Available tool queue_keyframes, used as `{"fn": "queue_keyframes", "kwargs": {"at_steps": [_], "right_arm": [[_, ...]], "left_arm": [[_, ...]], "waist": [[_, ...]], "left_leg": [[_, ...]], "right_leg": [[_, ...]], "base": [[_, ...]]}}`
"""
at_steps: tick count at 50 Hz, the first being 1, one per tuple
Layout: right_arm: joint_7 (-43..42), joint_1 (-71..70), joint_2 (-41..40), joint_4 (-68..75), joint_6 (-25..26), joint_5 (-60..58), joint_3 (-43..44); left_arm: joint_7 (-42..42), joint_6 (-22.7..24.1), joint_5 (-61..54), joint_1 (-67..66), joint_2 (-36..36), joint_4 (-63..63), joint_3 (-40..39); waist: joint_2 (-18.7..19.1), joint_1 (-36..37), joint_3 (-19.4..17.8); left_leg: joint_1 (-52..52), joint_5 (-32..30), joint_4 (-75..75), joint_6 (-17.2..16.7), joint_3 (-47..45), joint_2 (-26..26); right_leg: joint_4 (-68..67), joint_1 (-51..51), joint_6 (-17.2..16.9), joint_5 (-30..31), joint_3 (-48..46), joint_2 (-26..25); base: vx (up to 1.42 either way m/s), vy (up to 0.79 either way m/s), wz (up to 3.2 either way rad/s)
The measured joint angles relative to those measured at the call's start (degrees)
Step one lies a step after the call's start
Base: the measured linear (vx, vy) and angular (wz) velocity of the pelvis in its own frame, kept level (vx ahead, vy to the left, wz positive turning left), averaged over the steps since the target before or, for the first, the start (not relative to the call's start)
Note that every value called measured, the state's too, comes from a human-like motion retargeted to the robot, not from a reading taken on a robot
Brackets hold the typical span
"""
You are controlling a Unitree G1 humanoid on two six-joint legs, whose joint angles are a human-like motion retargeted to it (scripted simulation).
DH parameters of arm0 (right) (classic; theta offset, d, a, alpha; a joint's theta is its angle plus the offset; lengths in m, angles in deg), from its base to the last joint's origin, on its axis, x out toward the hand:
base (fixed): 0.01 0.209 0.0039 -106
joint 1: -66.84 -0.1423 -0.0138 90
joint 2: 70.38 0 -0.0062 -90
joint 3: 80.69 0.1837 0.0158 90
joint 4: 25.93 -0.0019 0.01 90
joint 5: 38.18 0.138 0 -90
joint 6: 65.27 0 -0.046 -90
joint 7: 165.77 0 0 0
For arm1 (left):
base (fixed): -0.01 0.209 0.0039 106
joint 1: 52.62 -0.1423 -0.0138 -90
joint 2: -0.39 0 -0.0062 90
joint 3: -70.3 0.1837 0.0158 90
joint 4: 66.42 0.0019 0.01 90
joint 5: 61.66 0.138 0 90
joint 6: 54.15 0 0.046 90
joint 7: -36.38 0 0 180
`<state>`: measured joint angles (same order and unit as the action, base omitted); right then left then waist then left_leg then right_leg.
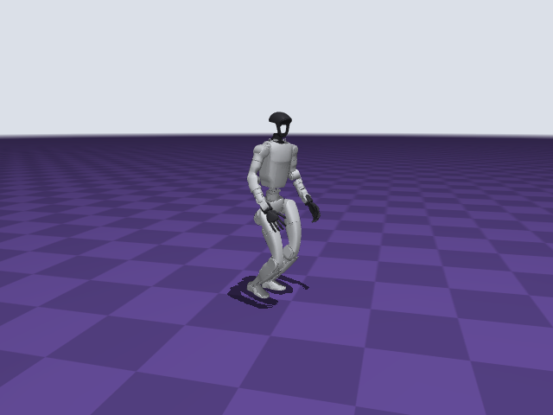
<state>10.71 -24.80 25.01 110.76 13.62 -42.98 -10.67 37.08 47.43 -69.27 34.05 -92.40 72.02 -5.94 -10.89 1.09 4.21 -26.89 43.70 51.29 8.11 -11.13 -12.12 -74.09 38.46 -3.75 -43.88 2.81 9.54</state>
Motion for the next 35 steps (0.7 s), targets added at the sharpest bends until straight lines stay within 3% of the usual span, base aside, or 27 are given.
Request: {"fn": "queue_keyframes", "kwargs": {"at_steps": [10, 18, 20, 27, 35], "right_arm": [[-0.9, 2.7, 1.6, 10.8, 1.5, -0.8, 2.1], [-1.0, 2.1, 3.4, 14.0, 2.3, 2.6, 3.9], [-0.4, 2.0, 3.6, 13.9, 2.3, 3.9, 4.3], [2.4, 3.6, 3.8, 10.4, 2.3, 8.7, 6.7], [2.7, 5.3, 2.3, 5.5, 1.7, 9.7, 9.7]], "left_arm": [[0.2, -0.4, -1.2, -1.4, 2.2, 8.9, -0.3], [-1.6, -0.6, -3.4, -0.2, 1.4, 12.3, -0.7], [-2.1, -0.7, -4.0, 0.8, 1.0, 12.5, -1.1], [-3.3, -1.2, -7.5, 3.1, 0.4, 11.0, -4.3], [-3.9, -2.3, -7.8, 2.1, 1.0, 11.6, -7.8]], "waist": [[3.1, -0.2, 1.0], [2.5, -6.2, 2.5], [2.4, -7.3, 2.5], [0.7, -7.5, 2.6], [-2.0, -2.9, 5.1]], "left_leg": [[-1.7, -0.3, 0.9, -0.7, -1.3, 2.4], [-5.5, 0.0, -0.6, 0.9, -4.6, 1.5], [-7.0, 0.0, 0.3, 1.0, -6.2, 2.2], [-11.4, 0.2, 4.4, 2.2, -11.6, 3.6], [-17.0, 0.5, 9.0, 4.8, -18.8, 5.7]], "right_leg": [[3.7, 1.0, 0.0, 2.5, 2.3, -3.5], [-2.6, 10.0, -2.9, 7.4, 7.4, -4.9], [-4.9, 12.6, -3.0, 5.9, 7.5, -4.6], [-20.7, 13.8, -2.7, 8.0, 0.7, 3.8], [-23.5, 0.2, -4.2, 8.1, -9.5, 9.5]], "base": [[-0.09, 0.09, -0.38], [-0.17, 0.13, -0.17], [-0.18, 0.11, -0.32], [-0.18, 0.06, -0.46], [-0.19, 0.04, -0.69]]}}
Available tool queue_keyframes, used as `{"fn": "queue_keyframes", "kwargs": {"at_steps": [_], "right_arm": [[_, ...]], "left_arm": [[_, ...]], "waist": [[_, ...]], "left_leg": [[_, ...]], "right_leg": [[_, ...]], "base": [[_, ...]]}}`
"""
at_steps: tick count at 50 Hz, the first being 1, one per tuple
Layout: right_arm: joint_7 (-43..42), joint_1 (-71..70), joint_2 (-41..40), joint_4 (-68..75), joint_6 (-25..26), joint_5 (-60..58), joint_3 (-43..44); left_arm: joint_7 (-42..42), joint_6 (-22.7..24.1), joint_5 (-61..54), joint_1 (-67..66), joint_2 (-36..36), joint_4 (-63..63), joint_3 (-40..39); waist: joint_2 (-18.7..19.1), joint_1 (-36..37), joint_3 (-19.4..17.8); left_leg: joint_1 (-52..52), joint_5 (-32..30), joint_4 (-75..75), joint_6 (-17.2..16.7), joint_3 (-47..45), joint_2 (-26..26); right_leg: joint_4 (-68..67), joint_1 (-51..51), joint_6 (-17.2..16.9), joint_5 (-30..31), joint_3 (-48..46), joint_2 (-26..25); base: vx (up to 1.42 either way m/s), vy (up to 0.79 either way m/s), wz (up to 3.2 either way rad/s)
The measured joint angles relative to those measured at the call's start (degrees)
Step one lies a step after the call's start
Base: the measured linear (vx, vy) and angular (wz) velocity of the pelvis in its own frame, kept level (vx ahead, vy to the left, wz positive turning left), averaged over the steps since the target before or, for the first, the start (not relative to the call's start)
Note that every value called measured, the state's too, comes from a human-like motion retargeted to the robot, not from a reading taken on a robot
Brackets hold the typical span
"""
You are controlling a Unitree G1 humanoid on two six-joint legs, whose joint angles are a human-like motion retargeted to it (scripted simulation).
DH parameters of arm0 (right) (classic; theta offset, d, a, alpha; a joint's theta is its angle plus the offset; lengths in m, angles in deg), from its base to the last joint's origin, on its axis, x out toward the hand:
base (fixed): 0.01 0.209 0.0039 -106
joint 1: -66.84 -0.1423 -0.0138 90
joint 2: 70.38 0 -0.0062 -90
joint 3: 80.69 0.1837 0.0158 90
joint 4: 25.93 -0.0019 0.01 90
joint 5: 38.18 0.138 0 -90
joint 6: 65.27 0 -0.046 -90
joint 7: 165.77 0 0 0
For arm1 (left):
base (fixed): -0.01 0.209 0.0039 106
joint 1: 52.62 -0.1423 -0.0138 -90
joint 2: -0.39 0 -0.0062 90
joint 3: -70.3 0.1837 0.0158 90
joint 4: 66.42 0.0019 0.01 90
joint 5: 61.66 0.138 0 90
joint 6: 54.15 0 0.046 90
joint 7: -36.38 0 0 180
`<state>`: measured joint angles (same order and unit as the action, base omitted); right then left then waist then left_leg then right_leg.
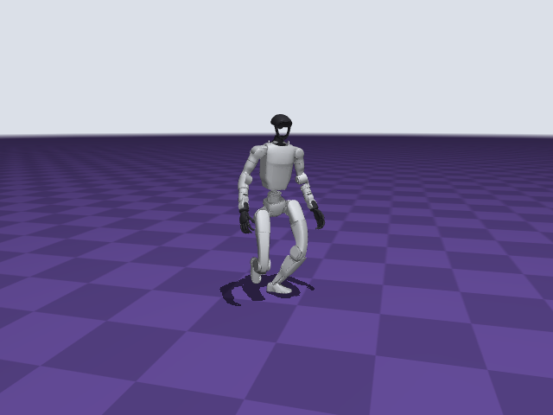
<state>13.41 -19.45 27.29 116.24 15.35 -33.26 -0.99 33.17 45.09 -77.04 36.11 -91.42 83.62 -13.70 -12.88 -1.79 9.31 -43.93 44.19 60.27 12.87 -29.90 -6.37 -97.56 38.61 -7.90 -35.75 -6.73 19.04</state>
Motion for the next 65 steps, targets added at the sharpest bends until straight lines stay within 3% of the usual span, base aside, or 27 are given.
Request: {"fn": "queue_keyframes", "kwargs": {"at_steps": [5, 8, 10, 13, 15, 18, 25, 28, 30, 33, 37, 40, 45, 51, 58, 62, 65], "right_arm": [[-1.9, -1.5, -1.4, -2.4, -0.1, -2.3, -0.3], [-3.2, -3.3, -2.0, -4.0, -0.4, -2.6, -1.7], [-3.9, -4.2, -2.1, -5.3, -0.6, -2.1, -2.9], [-4.5, -4.1, -2.2, -8.2, -1.1, -0.3, -5.6], [-4.2, -3.8, -2.1, -11.1, -1.6, 1.3, -7.6], [-2.0, -3.7, -1.5, -15.9, -2.5, 4.1, -10.9], [10.6, -9.3, 0.0, -27.8, -2.1, 12.6, -21.9], [16.0, -13.8, 0.1, -32.3, -0.8, 15.2, -27.6], [19.7, -17.0, 0.0, -34.9, 0.2, 15.9, -31.6], [24.6, -22.3, 0.0, -37.9, 1.6, 14.4, -37.5], [28.3, -28.2, 0.0, -40.5, 1.7, 7.7, -43.8], [29.1, -30.6, 0.8, -41.3, 0.4, 1.3, -46.5], [28.3, -29.1, 5.0, -43.2, -2.0, -6.4, -43.7], [24.9, -20.2, 12.8, -45.6, -2.8, -9.7, -31.4], [17.5, -6.0, 17.1, -41.7, -2.8, -9.7, -14.8], [14.6, 2.2, 16.4, -36.9, -2.5, -8.6, -7.8], [14.3, 7.5, 14.5, -32.5, -1.9, -8.1, -5.0]], "left_arm": [[-0.8, -0.7, 1.3, -1.4, 0.8, 0.2, -1.9], [-1.0, -0.1, 0.7, -2.3, 1.3, -1.9, -2.8], [-1.0, 0.6, -0.3, -3.3, 1.7, -4.6, -3.1], [-0.9, 1.7, -2.0, -5.6, 1.8, -10.9, -2.9], [-0.5, 2.3, -3.2, -7.5, 1.2, -15.9, -2.5], [0.7, 2.7, -4.6, -10.2, 0.1, -22.8, -2.0], [6.3, 1.8, -6.7, -16.3, -1.8, -36.3, 0.3], [8.7, 0.9, -6.2, -17.6, -2.7, -38.7, 1.5], [10.3, 0.1, -5.1, -18.2, -3.5, -39.0, 2.6], [13.1, -1.3, -2.5, -18.1, -4.7, -37.2, 5.0], [16.1, -3.0, 1.8, -15.4, -5.6, -32.0, 9.2], [17.2, -3.5, 4.1, -11.7, -5.3, -27.3, 11.3], [15.0, -2.8, 4.8, -6.4, -7.7, -23.8, 6.4], [6.7, -0.2, 2.7, -3.3, -15.1, -25.4, -8.1], [-5.8, 3.5, -0.3, -2.7, -22.0, -26.1, -25.4], [-11.7, 4.5, -1.4, -3.4, -23.6, -24.2, -31.3], [-14.4, 4.6, -1.8, -3.7, -23.1, -22.1, -32.3]], "waist": [[2.0, 2.3, 1.4], [6.8, 5.0, 1.9], [9.8, 6.5, 1.9], [12.6, 7.8, 1.1], [13.1, 8.0, 0.6], [12.3, 7.6, -0.5], [12.4, 10.2, -5.5], [13.5, 13.4, -8.3], [14.2, 15.6, -9.8], [15.3, 18.3, -11.9], [15.9, 18.0, -14.9], [14.1, 14.4, -16.7], [10.7, 7.4, -16.2], [8.5, 2.1, -16.2], [7.2, -2.0, -17.5], [7.4, -2.6, -18.4], [8.8, -2.1, -19.1]], "left_leg": [[-3.4, 1.4, 5.4, 0.7, -4.3, 7.3], [-6.9, 1.1, 12.4, 0.2, -3.5, 16.5], [-9.4, -1.1, 17.0, -1.3, -1.7, 21.6], [-13.0, -5.4, 22.7, -5.7, 6.5, 22.5], [-12.9, -8.3, 24.6, -7.5, 11.8, 20.8], [-8.8, -12.3, 23.5, -9.3, 19.4, 13.9], [4.5, -19.5, 20.4, -14.6, 38.0, -0.8], [9.6, -20.5, 21.4, -16.6, 44.3, -4.1], [12.8, -19.8, 21.9, -17.5, 48.0, -6.4], [17.8, -13.5, 21.2, -17.6, 51.3, -9.3], [19.9, 0.0, 18.7, -14.4, 48.8, -10.0], [16.6, 5.3, 15.8, -11.4, 42.1, -10.0], [12.0, 5.4, 9.3, -9.2, 31.1, -6.3], [13.5, 3.3, 1.8, -9.2, 22.3, -1.2], [16.1, 2.4, -1.2, -9.6, 14.9, 3.3], [15.7, 2.9, 1.5, -9.6, 12.8, 6.8], [13.5, 3.5, 5.7, -10.0, 13.0, 10.9]], "right_leg": [[11.3, -6.0, 3.4, -10.1, -7.2, -0.8], [17.6, -5.6, 8.1, -14.1, -10.8, -4.9], [20.0, -5.2, 10.1, -14.2, -11.8, -7.7], [20.6, -5.0, 10.7, -14.0, -7.8, -12.5], [20.5, -5.3, 10.2, -12.8, -3.9, -14.4], [18.8, -6.7, 8.2, -9.8, 2.7, -14.6], [7.5, -2.1, 3.8, 9.9, 10.9, -12.0], [3.8, 2.5, 5.2, 12.3, 11.1, -11.5], [2.0, 5.8, 7.0, 11.7, 10.4, -10.9], [0.3, 10.5, 10.1, 8.7, 8.8, -9.8], [-1.2, 14.7, 14.1, 0.9, 4.4, -6.3], [-0.7, 15.5, 17.3, -7.6, -0.2, 0.2], [2.0, 11.6, 19.6, -13.9, -7.9, 8.8], [7.5, 0.4, 15.6, -13.2, -12.1, 12.7], [14.2, -10.9, 7.9, -11.3, -12.4, 13.5], [16.3, -16.8, 6.0, -11.2, -11.9, 11.8], [19.1, -20.3, 5.7, -11.9, -12.3, 7.8]], "base": [[-0.24, 0.06, -1.34], [-0.26, 0.05, -2.34], [-0.17, -0.01, -2.51], [-0.04, -0.07, -2.62], [0.1, -0.05, -2.77], [0.21, 0.01, -3.12], [0.18, 0.21, -4.36], [0.0, 0.41, -5.1], [-0.12, 0.47, -5.21], [-0.24, 0.46, -5.0], [-0.39, 0.36, -4.12], [-0.47, 0.22, -2.96], [-0.42, 0.1, -2.37], [-0.31, -0.01, -1.8], [-0.25, -0.09, -1.18], [-0.26, -0.14, -0.88], [-0.28, -0.17, -0.69]]}}
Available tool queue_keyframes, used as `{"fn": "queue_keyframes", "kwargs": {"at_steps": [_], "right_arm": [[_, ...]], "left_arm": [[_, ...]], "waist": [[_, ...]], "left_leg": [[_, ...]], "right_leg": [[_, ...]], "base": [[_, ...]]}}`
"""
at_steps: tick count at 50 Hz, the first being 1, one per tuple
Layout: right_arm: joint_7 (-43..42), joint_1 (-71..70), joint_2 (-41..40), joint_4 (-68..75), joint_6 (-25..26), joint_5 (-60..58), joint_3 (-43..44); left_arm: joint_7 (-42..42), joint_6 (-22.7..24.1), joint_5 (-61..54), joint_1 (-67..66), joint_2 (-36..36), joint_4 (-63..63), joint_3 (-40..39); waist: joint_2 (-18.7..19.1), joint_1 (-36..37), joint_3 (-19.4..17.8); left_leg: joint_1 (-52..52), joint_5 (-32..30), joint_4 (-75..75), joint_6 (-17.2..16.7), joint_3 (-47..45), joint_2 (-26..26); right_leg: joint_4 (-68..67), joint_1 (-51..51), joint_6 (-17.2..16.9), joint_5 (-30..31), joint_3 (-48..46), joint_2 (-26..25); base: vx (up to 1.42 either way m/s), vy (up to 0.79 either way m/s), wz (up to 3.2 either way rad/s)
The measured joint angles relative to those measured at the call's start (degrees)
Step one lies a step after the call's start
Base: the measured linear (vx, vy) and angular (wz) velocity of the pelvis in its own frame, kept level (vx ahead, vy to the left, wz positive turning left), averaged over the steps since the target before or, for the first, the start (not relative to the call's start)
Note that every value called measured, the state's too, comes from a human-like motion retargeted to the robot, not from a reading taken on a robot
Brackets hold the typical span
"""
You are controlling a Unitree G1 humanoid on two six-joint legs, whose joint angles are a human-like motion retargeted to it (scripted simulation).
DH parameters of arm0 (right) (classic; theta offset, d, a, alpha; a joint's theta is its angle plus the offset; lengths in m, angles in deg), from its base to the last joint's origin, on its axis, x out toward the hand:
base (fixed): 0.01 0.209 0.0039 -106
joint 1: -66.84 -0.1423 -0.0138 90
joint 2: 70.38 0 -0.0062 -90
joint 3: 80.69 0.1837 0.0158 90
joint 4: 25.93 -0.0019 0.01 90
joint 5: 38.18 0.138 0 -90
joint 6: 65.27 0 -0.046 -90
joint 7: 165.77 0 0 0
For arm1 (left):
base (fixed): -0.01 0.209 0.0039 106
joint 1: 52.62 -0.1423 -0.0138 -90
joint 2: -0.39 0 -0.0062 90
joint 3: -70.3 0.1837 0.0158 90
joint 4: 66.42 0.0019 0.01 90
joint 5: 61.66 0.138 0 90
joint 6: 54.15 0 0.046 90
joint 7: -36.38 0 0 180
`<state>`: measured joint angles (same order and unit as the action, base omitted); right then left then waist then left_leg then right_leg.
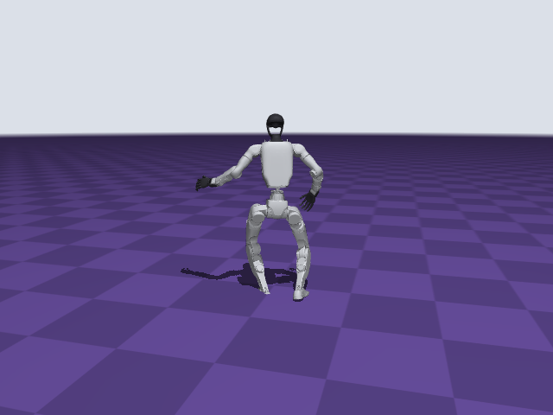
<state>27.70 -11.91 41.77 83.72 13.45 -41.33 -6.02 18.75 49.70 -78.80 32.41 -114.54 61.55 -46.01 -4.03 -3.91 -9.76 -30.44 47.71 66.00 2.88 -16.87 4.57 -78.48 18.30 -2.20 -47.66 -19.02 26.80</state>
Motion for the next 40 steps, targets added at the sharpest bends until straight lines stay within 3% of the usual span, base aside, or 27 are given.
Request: {"fn": "queue_keyframes", "kwargs": {"at_steps": [5, 8, 10, 18, 21, 24, 29, 35, 40], "right_arm": [[4.3, 5.7, -4.4, 7.5, 1.0, -0.9, -1.6], [9.7, 7.4, -6.5, 10.7, 1.3, -2.8, -5.6], [14.0, 8.1, -7.7, 12.0, 1.2, -4.0, -8.9], [33.6, 8.9, -8.5, 8.6, -0.9, -4.3, -22.2], [39.0, 8.2, -7.4, 6.6, -1.5, -4.8, -25.2], [42.3, 7.0, -5.7, 6.3, -1.9, -7.4, -26.4], [44.0, 4.0, -1.3, 12.6, -1.8, -19.2, -26.7], [41.3, -2.0, 5.4, 34.5, 2.5, -36.5, -25.7], [34.9, -11.1, 21.4, 46.6, 7.1, -33.3, -13.2]], "left_arm": [[3.0, -0.4, 0.3, -0.7, 5.1, 2.5, 6.5], [10.4, -0.9, 2.0, -2.0, 10.0, 3.0, 14.8], [17.1, -1.4, 3.8, -3.5, 13.5, 3.3, 21.6], [52.9, -4.4, 10.8, -12.5, 21.3, 4.6, 49.0], [63.6, -5.9, 13.1, -15.6, 21.5, 5.2, 55.0], [69.2, -6.7, 15.7, -17.6, 20.8, 6.9, 57.3], [67.2, -7.0, 20.8, -17.2, 19.5, 14.5, 53.8], [50.8, -7.4, 21.8, -7.7, 15.8, 27.1, 41.4], [37.9, -7.6, 15.2, 0.0, 5.3, 28.9, 29.1]], "waist": [[7.4, 3.0, -1.4], [13.3, 6.2, -3.3], [15.6, 7.5, -5.0], [17.5, 11.3, -7.0], [17.5, 12.2, -6.1], [17.1, 12.9, -4.8], [16.2, 14.6, -2.5], [14.7, 17.8, 0.5], [12.4, 18.4, 1.4]], "left_leg": [[-7.7, 1.0, 10.9, -1.8, 6.6, 12.6], [-12.2, -0.2, 17.2, -3.8, 13.1, 21.5], [-14.7, -0.3, 19.6, -4.3, 16.6, 24.3], [-20.2, -0.9, 20.1, -5.0, 19.8, 23.3], [-21.3, -2.2, 19.8, -4.7, 18.7, 22.9], [-22.9, -4.5, 20.5, -4.0, 17.9, 22.4], [-27.3, -10.0, 22.3, -4.5, 19.0, 18.2], [-32.6, -11.4, 18.2, -5.2, 21.1, 12.9], [-32.8, -8.2, 7.1, -6.3, 21.3, 10.1]], "right_leg": [[9.5, -3.1, 3.4, -2.3, -1.9, -15.1], [16.8, -5.5, 6.2, -2.3, -2.6, -26.1], [19.9, -7.4, 7.1, -2.3, -2.8, -30.7], [26.8, -9.6, 6.7, -1.7, -3.1, -37.2], [28.5, -9.8, 6.6, -1.0, -3.1, -38.0], [29.4, -10.0, 7.0, -0.7, -3.2, -38.5], [29.3, -9.8, 8.1, -0.5, -3.4, -38.7], [32.7, -10.0, 8.7, 0.9, -3.9, -39.9], [40.6, -13.4, 7.7, 3.4, -3.3, -43.1]], "base": [[-0.29, -0.18, -0.73], [-0.22, -0.17, -0.81], [-0.14, -0.17, -0.38], [-0.03, -0.12, 0.03], [0.03, -0.07, 0.15], [0.03, -0.07, 0.15], [0.01, -0.08, -0.03], [-0.01, -0.1, -0.25], [-0.04, -0.12, -0.32]]}}
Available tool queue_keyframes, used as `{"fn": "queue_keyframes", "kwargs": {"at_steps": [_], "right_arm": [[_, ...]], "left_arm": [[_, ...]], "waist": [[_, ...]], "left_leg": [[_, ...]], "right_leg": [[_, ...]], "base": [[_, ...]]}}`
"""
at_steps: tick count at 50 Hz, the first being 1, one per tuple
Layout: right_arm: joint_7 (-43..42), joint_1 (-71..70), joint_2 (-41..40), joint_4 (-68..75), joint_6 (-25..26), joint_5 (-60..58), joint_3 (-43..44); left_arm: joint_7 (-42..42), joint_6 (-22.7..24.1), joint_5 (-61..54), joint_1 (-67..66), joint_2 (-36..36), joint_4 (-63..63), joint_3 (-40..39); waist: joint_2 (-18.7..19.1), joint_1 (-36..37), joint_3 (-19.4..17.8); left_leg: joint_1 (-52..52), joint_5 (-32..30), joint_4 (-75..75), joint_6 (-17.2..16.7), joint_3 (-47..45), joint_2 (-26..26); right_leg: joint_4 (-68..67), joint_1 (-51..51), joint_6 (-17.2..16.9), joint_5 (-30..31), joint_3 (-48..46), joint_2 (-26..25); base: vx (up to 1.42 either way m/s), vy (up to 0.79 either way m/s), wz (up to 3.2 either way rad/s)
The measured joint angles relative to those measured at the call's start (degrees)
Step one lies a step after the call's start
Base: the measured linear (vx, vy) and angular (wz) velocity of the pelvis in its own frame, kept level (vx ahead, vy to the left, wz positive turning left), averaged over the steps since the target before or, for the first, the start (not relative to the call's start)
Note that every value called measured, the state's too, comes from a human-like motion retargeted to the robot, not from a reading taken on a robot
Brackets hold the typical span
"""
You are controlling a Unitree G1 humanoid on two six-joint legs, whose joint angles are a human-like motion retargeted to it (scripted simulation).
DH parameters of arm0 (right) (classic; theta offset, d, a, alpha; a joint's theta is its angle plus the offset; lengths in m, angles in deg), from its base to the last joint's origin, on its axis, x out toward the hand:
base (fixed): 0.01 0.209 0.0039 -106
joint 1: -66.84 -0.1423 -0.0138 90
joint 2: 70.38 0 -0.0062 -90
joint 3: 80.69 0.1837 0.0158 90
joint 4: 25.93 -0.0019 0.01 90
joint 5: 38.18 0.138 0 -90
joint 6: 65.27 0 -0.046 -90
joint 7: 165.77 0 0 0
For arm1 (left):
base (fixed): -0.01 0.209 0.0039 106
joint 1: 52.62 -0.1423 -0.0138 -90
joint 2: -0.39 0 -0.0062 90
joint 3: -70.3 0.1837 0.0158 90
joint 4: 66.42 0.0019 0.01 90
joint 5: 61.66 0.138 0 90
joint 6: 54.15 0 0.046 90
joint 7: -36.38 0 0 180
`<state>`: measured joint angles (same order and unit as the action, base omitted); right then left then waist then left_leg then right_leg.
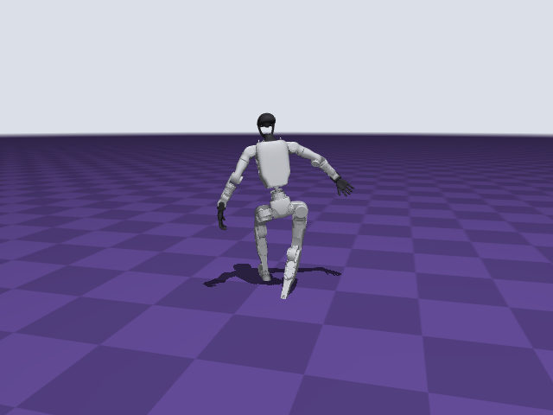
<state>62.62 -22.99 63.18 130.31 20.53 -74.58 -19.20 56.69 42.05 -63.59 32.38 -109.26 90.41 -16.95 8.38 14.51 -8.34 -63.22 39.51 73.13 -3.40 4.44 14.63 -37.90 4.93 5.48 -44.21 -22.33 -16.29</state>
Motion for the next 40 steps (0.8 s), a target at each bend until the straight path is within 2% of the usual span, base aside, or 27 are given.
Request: {"fn": "queue_keyframes", "kwargs": {"at_steps": [4, 8, 12, 15, 19, 23, 28, 32, 35, 37, 40], "right_arm": [[-14.4, -12.6, 23.1, 1.9, 1.4, 7.9, 13.7], [-32.9, -25.1, 44.9, -2.7, 0.9, 16.0, 24.8], [-50.4, -31.2, 59.5, -14.5, -0.6, 19.9, 33.7], [-61.4, -33.0, 65.7, -24.8, -1.2, 18.9, 38.5], [-72.2, -35.2, 69.0, -36.6, -1.4, 14.1, 39.9], [-79.8, -38.3, 68.8, -45.2, -1.5, 9.5, 36.7], [-85.0, -42.7, 66.5, -50.4, -2.2, 6.9, 28.6], [-85.9, -46.7, 63.5, -49.5, -3.5, 7.6, 18.5], [-84.9, -50.5, 60.3, -46.0, -4.8, 9.6, 7.7], [-84.0, -54.0, 58.0, -42.5, -5.5, 11.8, -1.0], [-81.2, -58.3, 55.3, -35.4, -6.4, 16.1, -13.2]], "left_arm": [[-9.3, 0.8, -7.1, 3.1, -9.4, -1.9, -9.9], [-18.1, 3.3, -15.6, 4.2, -16.2, -7.7, -18.6], [-25.4, 7.0, -23.3, 2.9, -18.7, -15.9, -27.6], [-30.8, 10.3, -26.5, -0.2, -17.7, -22.1, -34.2], [-39.3, 14.5, -26.6, -4.8, -14.8, -28.7, -41.1], [-49.2, 18.2, -25.2, -7.7, -11.3, -33.0, -45.8], [-61.4, 21.4, -23.2, -9.1, -7.9, -34.6, -50.3], [-69.3, 22.0, -21.7, -9.2, -6.0, -32.0, -52.8], [-74.5, 21.1, -21.1, -9.2, -3.6, -27.0, -53.9], [-77.7, 19.7, -21.1, -9.4, -0.2, -21.7, -54.4], [-81.3, 16.2, -22.0, -10.8, 8.4, -11.3, -55.3]], "waist": [[-1.0, -0.6, -0.5], [-2.5, 0.0, -1.2], [-4.9, 0.3, -2.4], [-6.3, -0.4, -3.2], [-7.4, -1.9, -3.5], [-8.0, -3.3, -3.2], [-7.9, -4.5, -3.0], [-7.7, -5.5, -3.4], [-8.5, -6.6, -4.2], [-9.8, -7.9, -4.4], [-11.4, -11.4, -4.1]], "left_leg": [[2.0, 2.3, -6.6, -0.9, 0.1, -1.9], [3.6, 0.8, -7.3, -1.3, 0.0, -3.5], [4.2, -3.6, -3.4, -1.4, 0.2, -5.7], [4.1, -6.8, 0.2, -1.1, 0.8, -7.5], [4.5, -7.3, 1.8, -0.3, 1.4, -9.0], [5.9, -5.9, -0.3, 0.9, 1.0, -9.4], [8.3, -2.8, -3.5, 2.6, 0.1, -8.6], [11.0, -0.7, -4.4, 3.8, -0.6, -8.8], [14.0, 0.0, -4.7, 4.8, -2.8, -10.6], [16.2, 0.2, -4.9, 6.1, -5.6, -13.2], [19.3, 1.4, -4.3, 8.8, -10.4, -19.0]], "right_leg": [[4.0, -3.2, -0.2, 1.0, 1.7, -2.1], [3.4, -4.5, 0.4, 0.8, 4.0, -3.1], [1.2, -4.5, 1.4, 0.4, 6.4, -3.8], [-0.1, -4.7, 2.3, 0.1, 7.9, -4.4], [0.9, -5.8, 3.5, -0.1, 9.7, -5.9], [3.8, -7.8, 4.2, 0.0, 11.9, -7.4], [6.5, -10.5, 4.0, -0.2, 14.9, -8.3], [5.0, -11.9, 2.7, -0.6, 17.3, -7.3], [-2.9, -10.8, 0.2, -1.1, 18.7, -3.8], [-11.1, -9.2, -2.5, -1.2, 18.1, 0.9], [-24.9, -6.8, -8.9, 2.7, 18.0, 9.4]], "base": [[-0.05, -0.12, -0.29], [-0.02, -0.13, -0.23], [0.04, -0.13, -0.16], [0.08, -0.12, -0.19], [0.12, -0.1, -0.22], [0.19, -0.07, -0.23], [0.29, -0.02, -0.31], [0.41, 0.01, -0.36], [0.5, 0.06, -0.35], [0.56, 0.08, -0.34], [0.6, 0.1, -0.14]]}}
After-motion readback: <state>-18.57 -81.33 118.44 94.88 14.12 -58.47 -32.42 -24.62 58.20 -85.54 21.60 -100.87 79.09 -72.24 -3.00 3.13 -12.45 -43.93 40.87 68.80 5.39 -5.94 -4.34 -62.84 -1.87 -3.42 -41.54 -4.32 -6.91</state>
